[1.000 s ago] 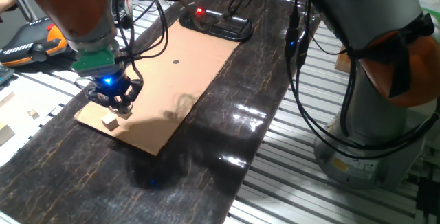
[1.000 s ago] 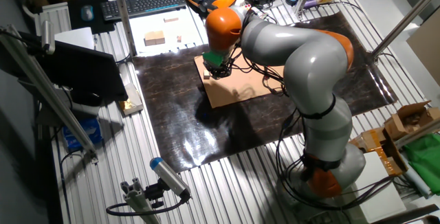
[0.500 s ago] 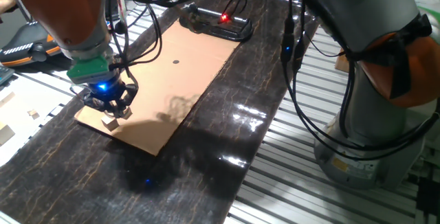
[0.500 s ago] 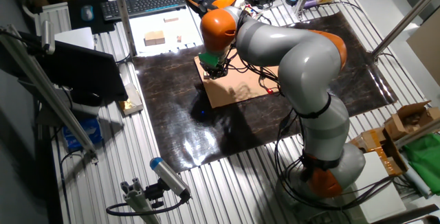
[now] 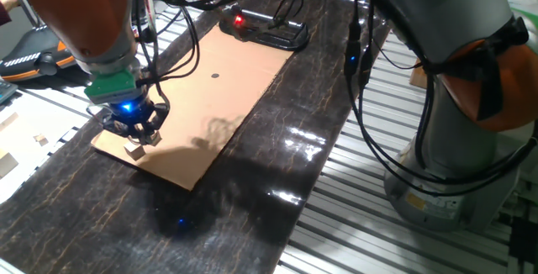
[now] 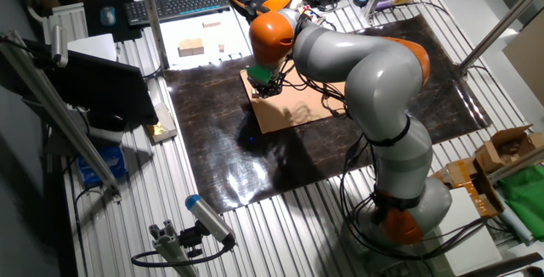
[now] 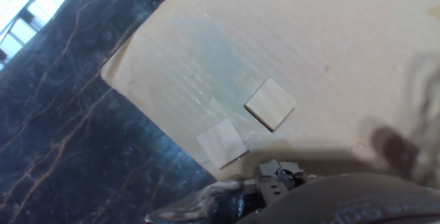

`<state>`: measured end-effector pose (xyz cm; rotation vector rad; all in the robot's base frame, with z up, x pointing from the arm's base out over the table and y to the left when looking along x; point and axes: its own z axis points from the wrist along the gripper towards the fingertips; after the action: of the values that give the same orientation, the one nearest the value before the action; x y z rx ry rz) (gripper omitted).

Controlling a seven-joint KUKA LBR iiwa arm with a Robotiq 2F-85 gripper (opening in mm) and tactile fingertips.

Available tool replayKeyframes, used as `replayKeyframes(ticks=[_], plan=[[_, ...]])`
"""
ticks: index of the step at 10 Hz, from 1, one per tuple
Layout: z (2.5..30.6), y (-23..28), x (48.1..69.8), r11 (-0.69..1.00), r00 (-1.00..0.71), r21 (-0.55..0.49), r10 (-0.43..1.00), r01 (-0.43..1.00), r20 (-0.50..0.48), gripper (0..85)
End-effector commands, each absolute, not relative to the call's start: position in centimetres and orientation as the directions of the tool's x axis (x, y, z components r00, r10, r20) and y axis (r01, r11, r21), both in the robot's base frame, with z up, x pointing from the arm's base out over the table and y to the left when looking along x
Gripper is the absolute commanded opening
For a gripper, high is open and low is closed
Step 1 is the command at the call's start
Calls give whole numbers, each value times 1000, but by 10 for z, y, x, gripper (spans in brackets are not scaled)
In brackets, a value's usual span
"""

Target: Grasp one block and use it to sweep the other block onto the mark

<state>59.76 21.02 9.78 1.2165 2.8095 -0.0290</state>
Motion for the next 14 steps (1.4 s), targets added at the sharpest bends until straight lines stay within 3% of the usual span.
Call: replayKeyframes(ticks=[1,6,8,9,10,14], plan=[[98,210,598,683,-681,12,729,730,-74,7],[98,210,598,610,-609,31,792,792,-45,7],[96,211,597,653,-651,50,758,756,-51,150],[96,212,596,629,-625,63,777,775,-78,150],[96,212,597,599,-598,41,801,800,-46,27],[94,215,606,217,-214,114,976,970,-39,7]])
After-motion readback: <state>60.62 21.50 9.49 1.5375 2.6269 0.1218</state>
